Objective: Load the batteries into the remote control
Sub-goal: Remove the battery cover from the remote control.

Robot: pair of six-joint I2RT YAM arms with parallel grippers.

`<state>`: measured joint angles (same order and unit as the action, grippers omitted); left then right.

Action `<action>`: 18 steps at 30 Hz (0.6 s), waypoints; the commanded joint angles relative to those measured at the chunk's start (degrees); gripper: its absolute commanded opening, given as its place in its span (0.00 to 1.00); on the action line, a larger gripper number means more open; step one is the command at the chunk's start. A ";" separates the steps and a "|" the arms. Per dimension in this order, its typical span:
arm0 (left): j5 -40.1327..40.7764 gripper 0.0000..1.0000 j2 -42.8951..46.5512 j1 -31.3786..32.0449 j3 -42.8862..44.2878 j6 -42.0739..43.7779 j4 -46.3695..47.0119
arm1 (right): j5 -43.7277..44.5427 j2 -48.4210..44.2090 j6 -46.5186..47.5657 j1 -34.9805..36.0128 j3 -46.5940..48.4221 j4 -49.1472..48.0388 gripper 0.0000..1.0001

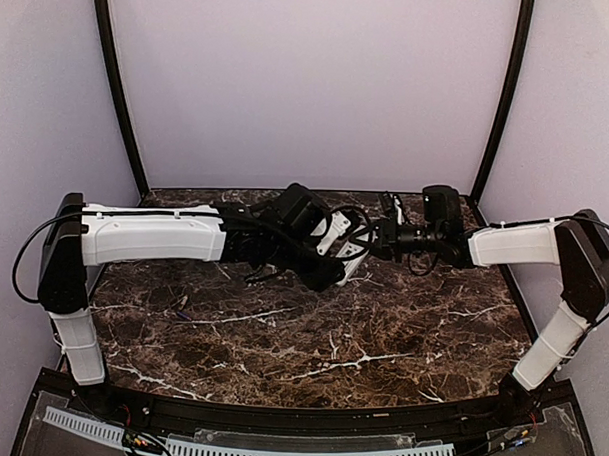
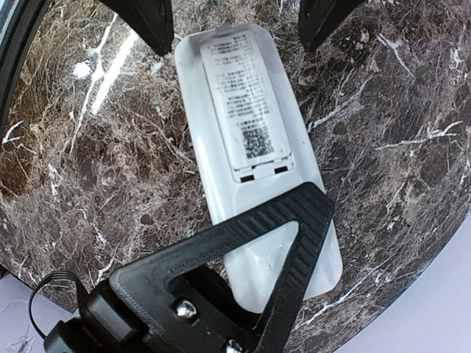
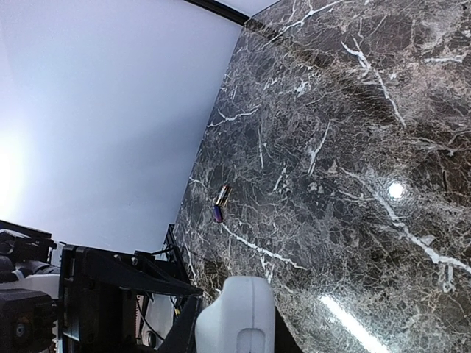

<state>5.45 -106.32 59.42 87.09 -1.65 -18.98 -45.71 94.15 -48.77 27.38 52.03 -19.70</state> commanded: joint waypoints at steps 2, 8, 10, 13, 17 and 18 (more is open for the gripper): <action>0.33 0.57 -1.23 -0.07 1.73 -0.19 -0.77 | -1.25 -2.03 -0.49 0.31 -0.36 -2.24 0.00; 0.43 0.47 -1.86 -0.27 1.67 -0.11 -0.73 | -1.42 -2.13 -0.45 0.74 -0.26 -2.22 0.00; 0.43 0.44 -1.80 -0.44 1.61 -0.11 -0.59 | -1.46 -2.17 -0.40 0.83 -0.26 -2.22 0.00; 0.33 0.40 -1.79 -0.72 1.56 -0.10 -0.47 | -1.57 -2.04 -0.40 0.88 -0.20 -2.29 0.00; -0.34 0.36 -1.86 -1.02 1.58 -0.11 -0.19 | -1.74 -2.02 -0.44 0.99 -0.26 -2.32 0.00; -0.39 0.34 -1.87 -1.04 1.59 -0.04 -0.16 | -1.75 -2.04 -0.44 1.08 -0.34 -2.29 0.00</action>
<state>4.99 -108.12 59.24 87.39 -1.76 -18.90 -46.04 93.84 -48.71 27.75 52.03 -19.70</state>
